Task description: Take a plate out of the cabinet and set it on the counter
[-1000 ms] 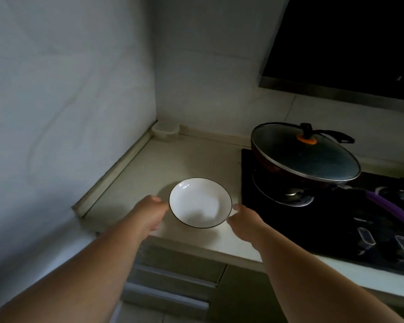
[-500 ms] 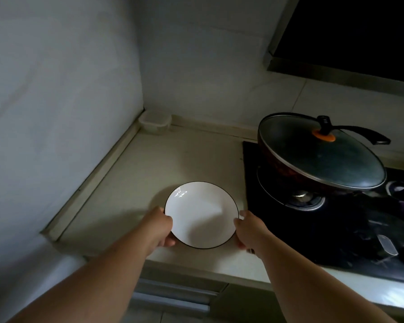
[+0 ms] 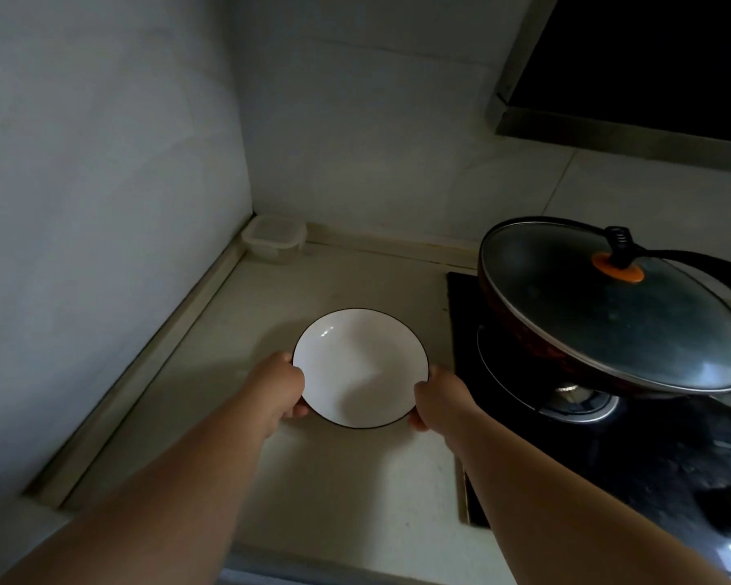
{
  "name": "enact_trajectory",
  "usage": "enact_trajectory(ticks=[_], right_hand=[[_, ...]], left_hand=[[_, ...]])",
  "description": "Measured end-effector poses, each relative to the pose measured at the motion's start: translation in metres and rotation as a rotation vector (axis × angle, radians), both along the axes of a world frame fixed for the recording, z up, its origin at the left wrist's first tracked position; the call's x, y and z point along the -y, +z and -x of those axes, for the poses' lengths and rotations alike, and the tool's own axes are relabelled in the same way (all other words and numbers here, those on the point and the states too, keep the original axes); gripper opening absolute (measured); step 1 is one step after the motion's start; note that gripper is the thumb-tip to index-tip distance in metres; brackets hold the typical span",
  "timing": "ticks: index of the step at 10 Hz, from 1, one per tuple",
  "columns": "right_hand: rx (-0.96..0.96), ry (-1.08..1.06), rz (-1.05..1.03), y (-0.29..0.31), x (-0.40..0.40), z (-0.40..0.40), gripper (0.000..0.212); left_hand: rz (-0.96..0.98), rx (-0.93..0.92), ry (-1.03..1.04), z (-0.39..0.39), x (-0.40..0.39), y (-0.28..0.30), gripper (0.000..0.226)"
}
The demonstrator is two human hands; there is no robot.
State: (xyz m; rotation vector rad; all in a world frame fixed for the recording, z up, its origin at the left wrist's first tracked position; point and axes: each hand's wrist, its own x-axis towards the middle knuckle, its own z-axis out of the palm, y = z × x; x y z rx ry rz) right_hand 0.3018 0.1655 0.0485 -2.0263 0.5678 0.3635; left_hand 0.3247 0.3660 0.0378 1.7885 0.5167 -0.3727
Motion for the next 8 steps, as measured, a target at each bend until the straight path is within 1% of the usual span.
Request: enact_trajectory(ticks=[1, 2, 4, 5, 6, 7, 8], right_hand=[[-0.014, 0.006, -0.032, -0.002, 0.0, -0.017, 0.037], [-0.023, 0.032, -0.061, -0.006, -0.004, -0.029, 0.037], [-0.005, -0.028, -0.079, -0.018, -0.014, -0.035, 0.03], [-0.008, -0.012, -0.057, -0.022, -0.014, -0.038, 0.03], [-0.028, 0.053, 0.02, -0.023, -0.015, -0.039, 0.036], [-0.034, 0.09, -0.026, -0.023, -0.013, -0.037, 0.035], [-0.036, 0.096, 0.001, -0.014, -0.007, -0.024, 0.036]], left_hand=[[0.008, 0.004, 0.012, -0.018, 0.0, -0.002, 0.042], [0.015, -0.001, 0.042, -0.028, -0.004, -0.007, 0.042], [0.004, -0.002, 0.088, -0.034, -0.009, -0.011, 0.035], [0.005, -0.003, 0.097, -0.036, -0.01, -0.015, 0.034], [-0.005, -0.008, 0.079, -0.035, -0.011, -0.014, 0.036], [-0.007, -0.024, 0.042, -0.03, -0.011, -0.012, 0.04], [-0.036, -0.008, 0.076, -0.019, -0.015, -0.002, 0.048]])
